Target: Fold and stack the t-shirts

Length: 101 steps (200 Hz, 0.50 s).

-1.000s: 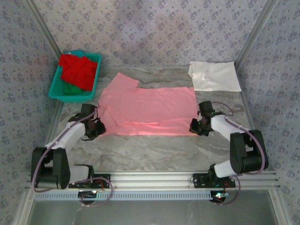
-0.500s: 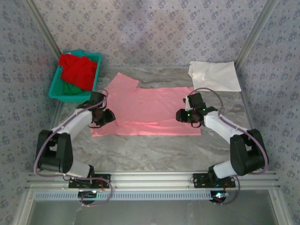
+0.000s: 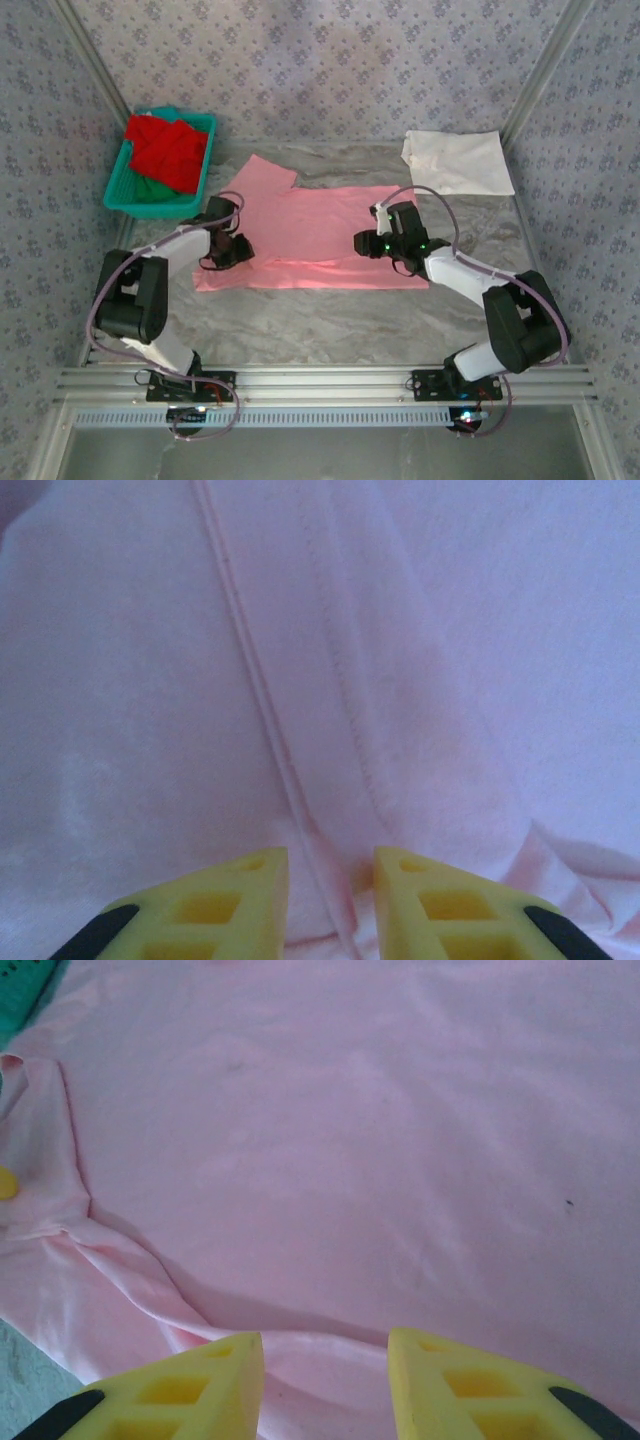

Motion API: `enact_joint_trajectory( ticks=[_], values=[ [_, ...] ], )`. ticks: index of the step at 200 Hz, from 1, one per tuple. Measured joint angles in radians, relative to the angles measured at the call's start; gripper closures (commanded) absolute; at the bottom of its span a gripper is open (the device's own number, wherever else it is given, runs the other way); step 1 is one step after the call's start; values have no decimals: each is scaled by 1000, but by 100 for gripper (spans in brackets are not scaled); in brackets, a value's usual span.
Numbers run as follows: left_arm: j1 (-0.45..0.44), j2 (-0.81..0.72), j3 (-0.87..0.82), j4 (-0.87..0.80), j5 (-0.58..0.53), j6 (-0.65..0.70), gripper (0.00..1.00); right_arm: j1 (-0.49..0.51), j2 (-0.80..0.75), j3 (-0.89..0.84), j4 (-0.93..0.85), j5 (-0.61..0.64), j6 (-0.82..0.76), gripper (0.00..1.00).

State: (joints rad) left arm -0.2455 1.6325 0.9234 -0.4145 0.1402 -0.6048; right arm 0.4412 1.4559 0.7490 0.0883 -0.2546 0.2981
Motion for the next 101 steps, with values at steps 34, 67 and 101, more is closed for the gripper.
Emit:
enact_joint_trajectory(
  ticks=[34, 67, 101],
  values=[
    [-19, 34, 26, 15, 2, -3, 85, 0, -2, -50, 60, -13, 0, 61],
    [-24, 45, 30, 26, 2, -8, 98, 0, -29, -97, 87, -14, 4, 61],
    [-24, 46, 34, 23, -14, -10, 100, 0, -59, -103, 112, -11, 4, 61]
  ],
)
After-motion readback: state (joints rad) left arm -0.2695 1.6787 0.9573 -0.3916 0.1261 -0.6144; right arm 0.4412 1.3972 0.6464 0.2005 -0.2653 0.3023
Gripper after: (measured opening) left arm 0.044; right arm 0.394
